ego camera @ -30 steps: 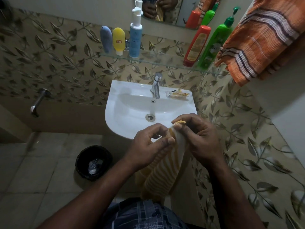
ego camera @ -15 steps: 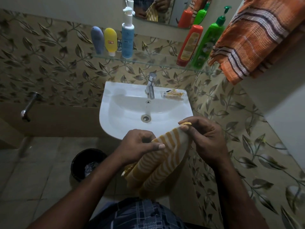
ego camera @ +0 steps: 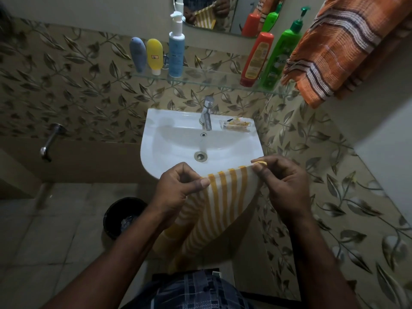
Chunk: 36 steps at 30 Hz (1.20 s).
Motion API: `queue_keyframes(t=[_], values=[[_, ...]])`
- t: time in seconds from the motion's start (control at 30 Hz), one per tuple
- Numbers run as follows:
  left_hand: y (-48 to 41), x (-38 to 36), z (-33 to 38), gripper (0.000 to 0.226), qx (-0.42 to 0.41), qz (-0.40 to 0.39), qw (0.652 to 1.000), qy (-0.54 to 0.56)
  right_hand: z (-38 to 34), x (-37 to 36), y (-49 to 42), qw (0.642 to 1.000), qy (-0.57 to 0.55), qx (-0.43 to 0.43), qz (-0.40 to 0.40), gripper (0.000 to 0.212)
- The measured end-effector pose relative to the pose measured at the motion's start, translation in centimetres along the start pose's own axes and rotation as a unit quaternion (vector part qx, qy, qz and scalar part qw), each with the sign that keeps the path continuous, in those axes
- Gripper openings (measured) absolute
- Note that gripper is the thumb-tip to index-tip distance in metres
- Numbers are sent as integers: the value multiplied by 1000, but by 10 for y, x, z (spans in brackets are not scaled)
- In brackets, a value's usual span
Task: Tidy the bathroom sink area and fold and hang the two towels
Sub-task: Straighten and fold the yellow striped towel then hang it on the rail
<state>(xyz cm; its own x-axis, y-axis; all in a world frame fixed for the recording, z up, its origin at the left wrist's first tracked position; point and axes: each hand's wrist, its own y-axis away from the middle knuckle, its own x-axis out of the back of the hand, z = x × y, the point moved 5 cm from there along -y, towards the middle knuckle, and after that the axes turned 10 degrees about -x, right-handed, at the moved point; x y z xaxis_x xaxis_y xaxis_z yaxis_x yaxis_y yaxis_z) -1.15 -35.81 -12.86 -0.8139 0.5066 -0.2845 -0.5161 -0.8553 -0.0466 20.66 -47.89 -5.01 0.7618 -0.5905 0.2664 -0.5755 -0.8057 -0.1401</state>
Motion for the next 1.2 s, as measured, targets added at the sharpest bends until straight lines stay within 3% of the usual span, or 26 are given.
queue_keyframes(t=[0.13, 0.23, 0.33, 0.4, 0.57, 0.63, 0.73, 0.87, 1.03, 1.2], values=[[3, -1, 10, 17, -13, -22, 994, -105, -2, -2, 6, 1000, 3, 3, -8, 9], [4, -2, 13, 9, -8, 20, 982, -189, 4, -3, 6, 999, 35, 4, -7, 18], [8, -7, 14, 5, 10, 64, 976, -210, 18, -10, 13, 988, 148, -11, 41, 22], [12, -11, 15, 5, 10, 82, 974, -212, 17, -20, 25, 969, 226, 31, 89, 24], [22, -23, 18, 6, -43, 90, 960, -263, 1, -38, 44, 954, 257, 81, 133, 30], [24, -30, 21, 7, -75, 72, 959, -264, -8, -49, 47, 955, 265, 97, 96, 31], [25, -40, 31, 3, -155, 8, 939, -306, -12, -61, 48, 957, 262, 114, -46, 40], [29, -40, 37, 19, -223, -109, 904, -349, -11, -50, 38, 947, 256, 97, -165, 36], [28, -34, 28, 23, -193, -164, 916, -312, -10, -44, 35, 935, 292, 103, -171, 20], [28, -35, 23, 17, -162, -130, 953, -220, -16, -33, 30, 953, 273, 107, -79, 16]])
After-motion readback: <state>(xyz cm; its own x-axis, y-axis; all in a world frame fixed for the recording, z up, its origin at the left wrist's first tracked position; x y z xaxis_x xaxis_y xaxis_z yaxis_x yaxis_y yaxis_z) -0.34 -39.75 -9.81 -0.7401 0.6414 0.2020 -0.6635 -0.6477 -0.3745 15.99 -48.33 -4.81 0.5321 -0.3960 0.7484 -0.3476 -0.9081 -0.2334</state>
